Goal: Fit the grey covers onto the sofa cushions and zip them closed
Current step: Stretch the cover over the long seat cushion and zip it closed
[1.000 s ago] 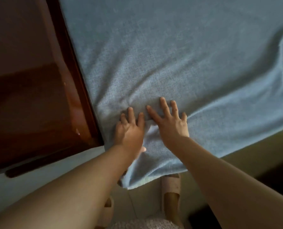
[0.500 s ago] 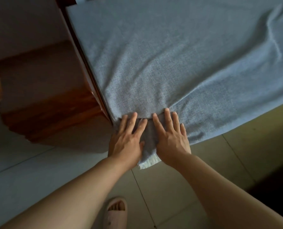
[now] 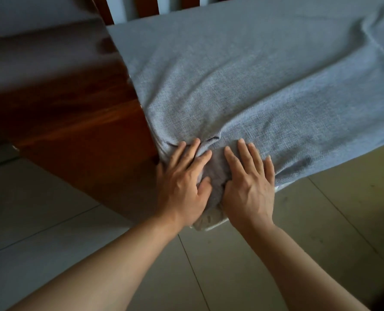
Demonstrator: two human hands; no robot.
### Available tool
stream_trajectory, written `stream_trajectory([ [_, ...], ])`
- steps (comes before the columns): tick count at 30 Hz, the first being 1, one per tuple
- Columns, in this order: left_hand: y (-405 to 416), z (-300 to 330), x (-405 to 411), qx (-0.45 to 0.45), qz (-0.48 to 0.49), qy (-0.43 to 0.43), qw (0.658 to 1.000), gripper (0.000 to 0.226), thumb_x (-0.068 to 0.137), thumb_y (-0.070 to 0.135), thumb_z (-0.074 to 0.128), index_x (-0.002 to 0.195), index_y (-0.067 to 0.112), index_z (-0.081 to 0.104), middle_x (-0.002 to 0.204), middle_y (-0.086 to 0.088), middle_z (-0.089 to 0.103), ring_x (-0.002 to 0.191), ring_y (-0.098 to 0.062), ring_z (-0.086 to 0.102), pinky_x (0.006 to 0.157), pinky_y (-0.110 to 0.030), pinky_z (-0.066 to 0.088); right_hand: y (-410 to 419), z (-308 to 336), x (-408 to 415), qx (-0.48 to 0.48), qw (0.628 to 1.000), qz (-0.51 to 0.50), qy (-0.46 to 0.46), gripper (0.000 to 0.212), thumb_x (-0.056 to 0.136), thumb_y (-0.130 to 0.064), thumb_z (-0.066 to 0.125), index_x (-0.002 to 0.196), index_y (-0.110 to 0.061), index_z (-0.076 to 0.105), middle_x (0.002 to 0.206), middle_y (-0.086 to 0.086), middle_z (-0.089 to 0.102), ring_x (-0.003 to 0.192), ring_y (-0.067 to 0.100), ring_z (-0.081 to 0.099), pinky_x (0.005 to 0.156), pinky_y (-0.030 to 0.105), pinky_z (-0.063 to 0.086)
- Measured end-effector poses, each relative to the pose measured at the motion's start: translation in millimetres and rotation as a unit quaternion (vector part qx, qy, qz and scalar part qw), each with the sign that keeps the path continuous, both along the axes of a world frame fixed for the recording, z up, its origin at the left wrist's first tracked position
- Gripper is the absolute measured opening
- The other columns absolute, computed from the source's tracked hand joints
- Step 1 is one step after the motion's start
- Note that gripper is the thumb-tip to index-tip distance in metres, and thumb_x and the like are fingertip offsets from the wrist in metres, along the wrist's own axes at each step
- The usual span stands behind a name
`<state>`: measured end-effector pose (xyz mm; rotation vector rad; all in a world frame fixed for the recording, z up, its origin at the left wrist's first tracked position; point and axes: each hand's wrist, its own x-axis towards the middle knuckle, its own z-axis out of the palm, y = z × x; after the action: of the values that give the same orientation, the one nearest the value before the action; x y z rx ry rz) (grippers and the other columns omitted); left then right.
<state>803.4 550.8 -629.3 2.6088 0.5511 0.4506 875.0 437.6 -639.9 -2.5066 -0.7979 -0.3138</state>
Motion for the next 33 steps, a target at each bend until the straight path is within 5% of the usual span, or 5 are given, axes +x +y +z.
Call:
stream_trajectory([
  [7, 2, -23, -1, -0.036, -0.018, -0.208, 0.977, 0.039, 0.078, 0.032, 0.042, 0.1, 0.022, 0.073, 0.111, 0.001, 0.068, 0.112, -0.018, 0.056, 0.093, -0.056, 0.04, 2, -22, 5, 0.141, 0.985, 0.013, -0.099, 0.05, 0.073, -0.018, 0.034, 0.105, -0.011, 0.071, 0.124, 0.0, 0.064, 0.122, 0.019, 0.054, 0.107, 0.042, 0.027],
  [13, 10, -39, -2, -0.033, -0.081, -0.312, 0.946, 0.037, 0.088, 0.035, 0.039, 0.097, 0.021, 0.072, 0.096, 0.013, 0.067, 0.101, -0.016, 0.059, 0.086, -0.053, 0.044, -1, -32, 10, 0.213, 0.966, 0.048, -0.141, 0.044, 0.075, -0.02, 0.034, 0.095, -0.013, 0.073, 0.112, -0.003, 0.069, 0.112, 0.014, 0.059, 0.103, 0.041, 0.035],
  [23, 8, -45, -33, 0.075, -0.15, -0.25, 0.954, 0.066, 0.075, 0.059, 0.056, 0.131, 0.026, 0.05, 0.119, 0.013, 0.053, 0.113, -0.011, 0.05, 0.094, -0.035, 0.044, -26, -40, -19, 0.226, 0.957, 0.038, -0.178, 0.02, 0.077, -0.011, 0.059, 0.094, -0.012, 0.07, 0.103, 0.002, 0.066, 0.098, 0.025, 0.058, 0.087, 0.039, 0.045],
  [27, 3, -29, -36, 0.121, -0.095, -0.27, 0.951, 0.052, 0.073, 0.03, 0.065, 0.12, 0.032, 0.044, 0.113, 0.004, 0.062, 0.099, -0.021, 0.063, 0.076, -0.039, 0.055, -35, -42, -28, 0.228, 0.955, 0.02, -0.19, 0.014, 0.07, -0.001, 0.075, 0.078, -0.011, 0.07, 0.083, 0.001, 0.059, 0.079, 0.025, 0.056, 0.072, 0.032, 0.043],
  [33, 6, -10, -30, 0.128, -0.02, -0.263, 0.956, 0.037, 0.077, 0.007, 0.069, 0.106, 0.023, 0.053, 0.08, -0.006, 0.068, 0.074, -0.037, 0.064, 0.061, -0.041, 0.05, -21, -35, -28, 0.225, 0.954, 0.069, -0.185, 0.032, 0.07, -0.008, 0.059, 0.099, -0.012, 0.073, 0.096, 0.0, 0.066, 0.089, 0.026, 0.059, 0.077, 0.038, 0.049],
])
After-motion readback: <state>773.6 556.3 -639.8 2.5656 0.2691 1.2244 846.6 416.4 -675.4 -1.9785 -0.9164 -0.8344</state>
